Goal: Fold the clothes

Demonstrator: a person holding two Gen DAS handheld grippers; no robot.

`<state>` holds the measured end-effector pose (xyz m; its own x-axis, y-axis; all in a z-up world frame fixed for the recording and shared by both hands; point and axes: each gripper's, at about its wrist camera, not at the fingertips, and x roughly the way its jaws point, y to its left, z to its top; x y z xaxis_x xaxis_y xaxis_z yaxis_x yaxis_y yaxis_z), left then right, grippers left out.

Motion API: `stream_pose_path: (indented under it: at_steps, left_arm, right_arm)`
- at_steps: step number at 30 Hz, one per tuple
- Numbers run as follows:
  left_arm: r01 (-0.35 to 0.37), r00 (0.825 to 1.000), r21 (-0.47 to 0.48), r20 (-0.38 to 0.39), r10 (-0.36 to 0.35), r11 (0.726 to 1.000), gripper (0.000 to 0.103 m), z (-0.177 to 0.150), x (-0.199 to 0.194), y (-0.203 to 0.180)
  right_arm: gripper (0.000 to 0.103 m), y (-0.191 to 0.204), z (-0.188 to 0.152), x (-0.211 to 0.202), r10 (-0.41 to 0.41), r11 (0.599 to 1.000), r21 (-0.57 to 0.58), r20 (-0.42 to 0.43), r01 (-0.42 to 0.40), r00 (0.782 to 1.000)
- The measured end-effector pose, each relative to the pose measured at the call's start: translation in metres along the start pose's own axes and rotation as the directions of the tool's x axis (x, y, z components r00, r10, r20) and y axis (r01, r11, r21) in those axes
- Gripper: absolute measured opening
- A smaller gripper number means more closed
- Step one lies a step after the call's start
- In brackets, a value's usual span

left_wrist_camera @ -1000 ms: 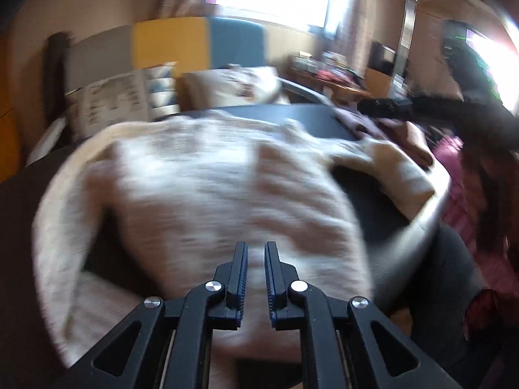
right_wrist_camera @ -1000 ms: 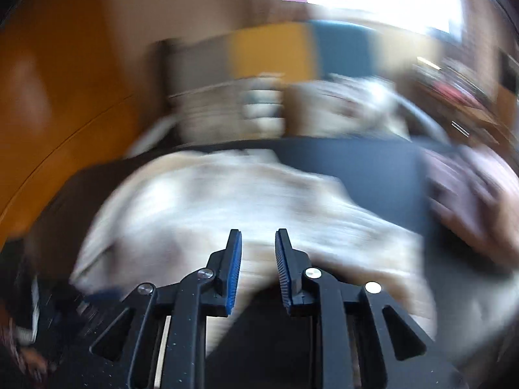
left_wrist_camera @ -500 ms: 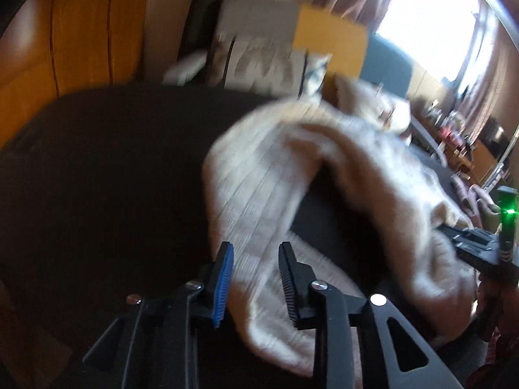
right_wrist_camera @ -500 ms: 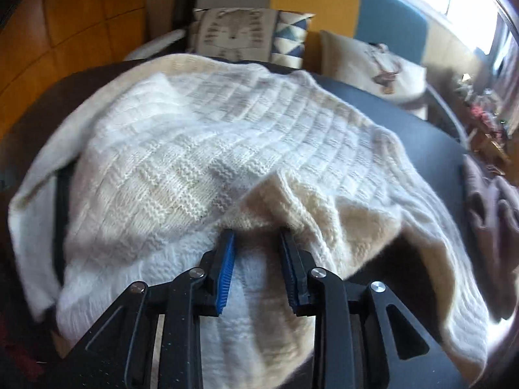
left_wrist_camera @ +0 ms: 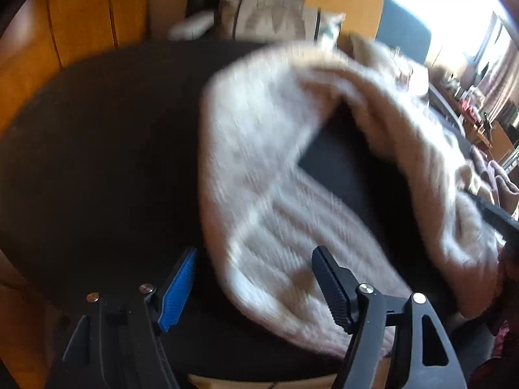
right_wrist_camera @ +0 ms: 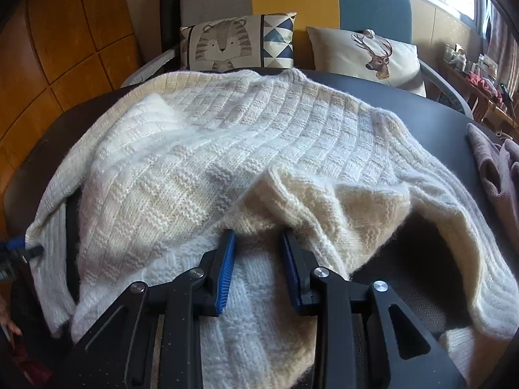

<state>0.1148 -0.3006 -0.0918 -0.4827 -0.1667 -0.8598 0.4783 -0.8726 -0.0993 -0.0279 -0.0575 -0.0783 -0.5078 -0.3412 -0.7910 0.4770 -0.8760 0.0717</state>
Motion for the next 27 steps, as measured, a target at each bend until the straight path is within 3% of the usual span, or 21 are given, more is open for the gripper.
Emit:
stream_pose_path:
  at_steps: [3, 5, 7, 8, 11, 14, 16, 19, 22, 27]
  left_arm:
    - [-0.013, 1.000, 0.025, 0.026, 0.012, 1.000, 0.074, -0.003, 0.001, -0.015]
    - [0.001, 0.999, 0.018, 0.035, -0.002, 1.000, 0.060, -0.002, 0.001, -0.019]
    - [0.045, 0.998, 0.011, 0.034, -0.045, 0.999, 0.029, 0.000, 0.000, -0.019]
    - [0.074, 0.997, 0.007, 0.030, -0.074, 0.997, 0.023, 0.001, -0.001, -0.019]
    - [0.143, 0.990, -0.012, 0.022, -0.143, 0.990, 0.017, 0.000, -0.002, -0.018]
    - [0.140, 0.990, 0.009, 0.033, -0.141, 0.990, 0.015, 0.004, -0.005, -0.019]
    - [0.104, 0.993, 0.043, 0.042, -0.106, 0.994, 0.015, 0.011, -0.009, -0.019]
    - [-0.057, 0.994, 0.124, 0.105, 0.044, 0.991, 0.015, 0.035, -0.017, -0.011]
    - [-0.215, 0.968, 0.139, 0.161, 0.192, 0.967, 0.015, 0.064, -0.019, 0.009]
    - [-0.379, 0.918, 0.130, 0.174, 0.355, 0.916, 0.015, 0.105, -0.002, 0.047]
  right_arm:
    - [0.032, -0.001, -0.001, 0.000, 0.010, 1.000, 0.006, 0.006, -0.010, 1.000]
    - [0.032, -0.004, -0.001, 0.000, 0.026, 0.999, 0.021, 0.011, -0.027, 1.000]
    - [0.032, -0.008, -0.002, 0.000, 0.044, 0.998, 0.043, 0.017, -0.045, 0.999]
    - [0.032, -0.008, -0.002, 0.000, 0.047, 0.998, 0.047, 0.020, -0.048, 0.999]
    - [0.032, -0.006, -0.003, -0.001, 0.038, 0.999, 0.035, 0.026, -0.039, 0.999]
    - [0.032, -0.004, -0.004, -0.001, 0.029, 0.999, 0.021, 0.028, -0.030, 0.999]
    - [0.032, -0.005, -0.004, -0.001, 0.035, 0.999, 0.026, 0.028, -0.036, 0.999]
    - [0.032, -0.005, -0.003, -0.001, 0.041, 0.999, 0.033, 0.023, -0.042, 0.999]
    - [0.032, -0.005, -0.001, -0.001, 0.042, 0.998, 0.046, 0.015, -0.043, 0.999]
    - [0.032, -0.006, 0.001, -0.001, 0.046, 0.997, 0.065, 0.004, -0.046, 0.999]
